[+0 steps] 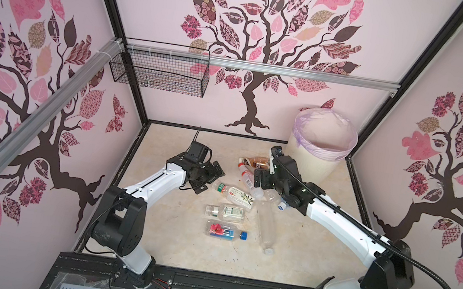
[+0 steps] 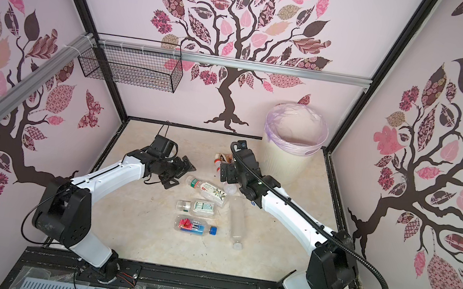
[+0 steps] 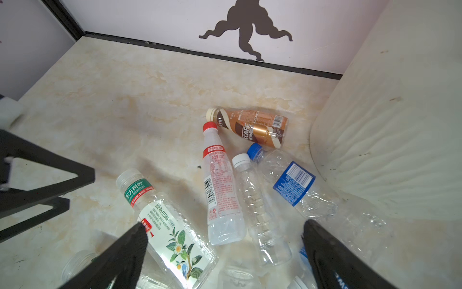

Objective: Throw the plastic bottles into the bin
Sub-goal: 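Move the right gripper back while the left gripper lowers toward the green-label bottle, then close the left gripper around the green-label tea bottle's cap end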

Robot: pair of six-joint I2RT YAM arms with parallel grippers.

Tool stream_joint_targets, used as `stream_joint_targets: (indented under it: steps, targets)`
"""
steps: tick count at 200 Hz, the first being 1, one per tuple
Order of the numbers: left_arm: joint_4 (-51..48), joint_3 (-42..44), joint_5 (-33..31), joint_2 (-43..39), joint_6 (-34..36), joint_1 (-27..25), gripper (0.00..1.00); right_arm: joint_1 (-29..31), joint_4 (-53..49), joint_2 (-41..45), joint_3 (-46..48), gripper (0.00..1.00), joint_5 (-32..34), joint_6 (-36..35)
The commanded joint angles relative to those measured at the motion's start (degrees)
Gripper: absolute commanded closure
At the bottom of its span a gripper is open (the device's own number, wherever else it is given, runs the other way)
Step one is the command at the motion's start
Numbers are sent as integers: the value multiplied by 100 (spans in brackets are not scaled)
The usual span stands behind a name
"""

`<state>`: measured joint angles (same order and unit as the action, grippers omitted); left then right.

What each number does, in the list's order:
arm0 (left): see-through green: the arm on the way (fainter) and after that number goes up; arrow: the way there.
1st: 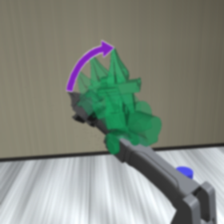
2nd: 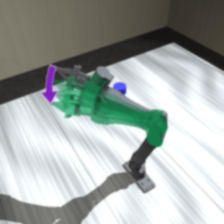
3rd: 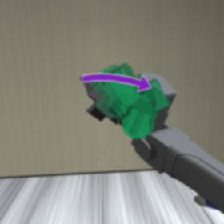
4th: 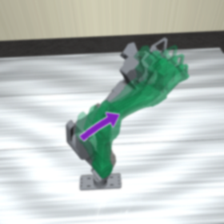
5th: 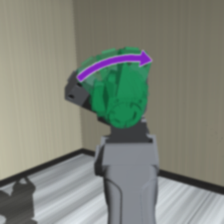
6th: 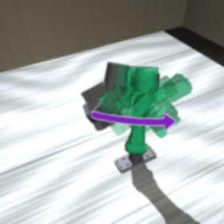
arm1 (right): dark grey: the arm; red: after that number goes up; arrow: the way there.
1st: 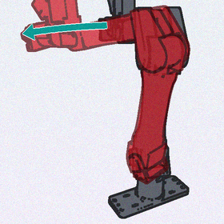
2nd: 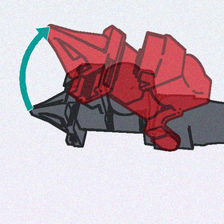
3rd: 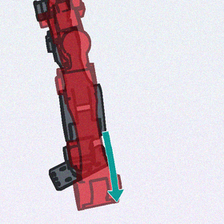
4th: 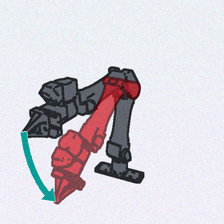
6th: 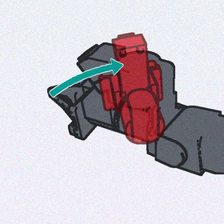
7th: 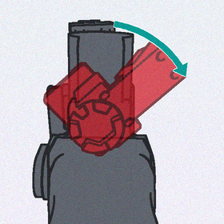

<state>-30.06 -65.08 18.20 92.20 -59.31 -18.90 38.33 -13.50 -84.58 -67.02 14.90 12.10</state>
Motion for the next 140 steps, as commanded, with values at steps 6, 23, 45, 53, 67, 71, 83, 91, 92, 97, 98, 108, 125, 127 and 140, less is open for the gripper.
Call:
stream_joint_targets:
  steps: [6, 23, 45, 53, 67, 71, 83, 91, 92, 97, 98, 108, 125, 127, 140]
  targets:
    - [433, 158, 171, 223, -660, -9, 5, 129, 205, 368, 354, 0, -42, 196]
    - [537, 147, 166, 311, -823, -9, 6, 239, 277, 441, 624, 0, 16, 194]
    - [653, 175, 132, 435, -1071, -13, 8, 237, 343, 554, 884, 1, 40, 240]
    - [742, 205, 144, 509, -1183, -9, 9, 245, 361, 597, 948, 0, 42, 259]
    - [948, 267, 226, 657, -1363, -9, 10, 241, 381, 636, 1009, 1, 25, 270]
    - [988, 274, 248, 699, -1400, -9, 10, 245, 389, 655, 1031, 0, 16, 276]
    - [1045, 247, 243, 812, -1442, -9, 11, 240, 431, 677, 1067, 0, -29, 280]
    - [1051, 232, 220, 877, -1467, -9, 11, 243, 452, 689, 1098, 1, -64, 269]
    - [1053, 232, 220, 882, -1468, -9, 11, 240, 457, 689, 1097, 1, -69, 268]
    - [1075, 225, 212, 913, -1485, -11, 11, 237, 470, 696, 1115, 1, -91, 253]
    - [1083, 224, 211, 922, -1490, -10, 11, 237, 475, 701, 1114, 1, -96, 251]
    - [1114, 206, 219, 997, -1513, -9, 11, 239, 483, 697, 1121, 0, -93, 226]
    - [1119, 177, 219, 1128, -1505, -9, 12, 238, 484, 708, 1121, 1, -73, 188]
    - [1122, 179, 215, 1149, -1505, -9, 12, 241, 481, 713, 1117, 1, -74, 190]
    - [1166, 195, 179, 1233, -1539, -9, 13, 245, 485, 714, 1104, 1, -69, 175]
